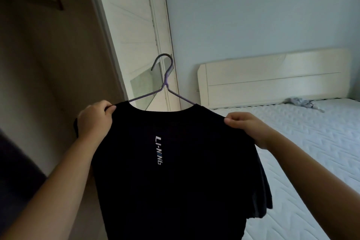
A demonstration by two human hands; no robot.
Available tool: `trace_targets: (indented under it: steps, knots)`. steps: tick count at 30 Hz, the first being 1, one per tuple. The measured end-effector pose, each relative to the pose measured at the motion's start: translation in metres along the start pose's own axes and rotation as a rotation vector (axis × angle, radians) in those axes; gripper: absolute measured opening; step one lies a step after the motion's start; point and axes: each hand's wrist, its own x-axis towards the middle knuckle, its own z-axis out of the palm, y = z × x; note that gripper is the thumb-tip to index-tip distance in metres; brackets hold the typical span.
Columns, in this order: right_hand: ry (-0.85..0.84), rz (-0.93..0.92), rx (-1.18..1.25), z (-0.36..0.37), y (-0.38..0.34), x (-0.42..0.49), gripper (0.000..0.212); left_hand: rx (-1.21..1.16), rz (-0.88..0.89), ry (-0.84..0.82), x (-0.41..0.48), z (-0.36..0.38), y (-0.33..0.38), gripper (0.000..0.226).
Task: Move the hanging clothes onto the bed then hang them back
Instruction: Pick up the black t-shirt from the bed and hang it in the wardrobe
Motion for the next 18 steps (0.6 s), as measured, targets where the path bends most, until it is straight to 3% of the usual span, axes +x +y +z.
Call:
trace_targets:
  steps: [4,11,18]
  knots:
    - [-0.073,0.019,0.219,0.045,-0.017,0.034,0.027,0.047,-0.016,0.07,0.026,-0.008,-0.019,0.02]
    - [-0.138,-0.019,0.24,0.153,-0.049,0.11,0.027,0.17,0.302,0.402,0.04,-0.072,-0.044,0.022]
    - [-0.246,-0.119,0.332,0.247,-0.102,0.176,0.027,0.299,0.358,0.603,0.026,-0.136,-0.083,0.019]
